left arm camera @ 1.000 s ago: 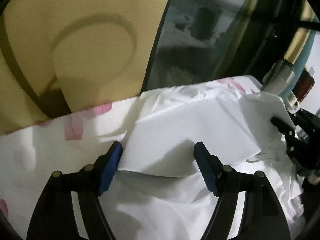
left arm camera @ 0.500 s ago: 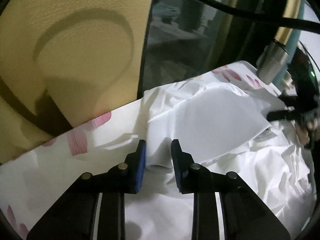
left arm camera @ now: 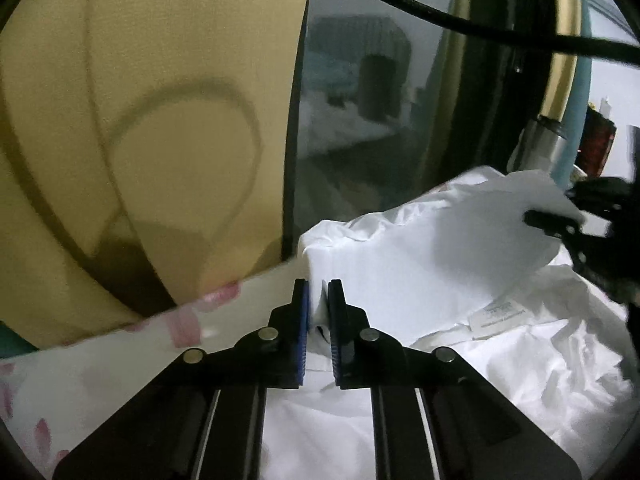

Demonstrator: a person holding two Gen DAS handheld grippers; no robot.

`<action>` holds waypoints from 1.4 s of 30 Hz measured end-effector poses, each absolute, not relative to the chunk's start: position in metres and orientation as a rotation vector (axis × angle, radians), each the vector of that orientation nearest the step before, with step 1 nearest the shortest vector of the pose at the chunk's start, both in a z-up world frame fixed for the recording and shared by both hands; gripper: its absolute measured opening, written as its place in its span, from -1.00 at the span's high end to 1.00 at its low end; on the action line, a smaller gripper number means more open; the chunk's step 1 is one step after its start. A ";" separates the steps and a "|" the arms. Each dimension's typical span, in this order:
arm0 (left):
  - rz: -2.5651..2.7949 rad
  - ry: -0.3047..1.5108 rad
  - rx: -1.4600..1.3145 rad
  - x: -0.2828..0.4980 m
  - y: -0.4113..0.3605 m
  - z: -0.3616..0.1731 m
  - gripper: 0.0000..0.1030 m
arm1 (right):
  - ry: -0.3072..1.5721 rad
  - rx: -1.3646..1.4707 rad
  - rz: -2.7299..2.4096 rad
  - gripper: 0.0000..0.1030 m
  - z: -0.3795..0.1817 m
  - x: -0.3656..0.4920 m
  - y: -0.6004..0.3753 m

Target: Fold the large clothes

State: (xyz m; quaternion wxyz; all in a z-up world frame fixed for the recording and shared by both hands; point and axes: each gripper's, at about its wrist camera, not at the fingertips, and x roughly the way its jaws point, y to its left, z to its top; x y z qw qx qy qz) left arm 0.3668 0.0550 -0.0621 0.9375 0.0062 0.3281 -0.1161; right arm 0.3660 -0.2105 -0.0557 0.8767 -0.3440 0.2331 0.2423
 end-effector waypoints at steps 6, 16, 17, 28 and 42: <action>-0.240 0.623 0.044 0.336 0.058 -0.064 0.78 | 0.310 -0.952 0.432 0.74 -0.085 0.314 -0.190; -0.268 0.645 0.044 0.294 0.059 -0.068 0.78 | 0.360 -0.837 0.499 0.62 -0.093 0.282 -0.217; -0.270 0.646 0.040 0.291 0.058 -0.069 0.79 | 0.370 -0.809 0.507 0.62 -0.092 0.280 -0.220; -0.299 0.651 0.029 0.252 0.059 -0.069 0.78 | 0.455 -0.707 0.545 0.55 -0.088 0.260 -0.232; -0.248 0.701 0.048 0.196 0.057 -0.082 0.78 | 0.598 -0.633 0.571 0.44 -0.093 0.221 -0.252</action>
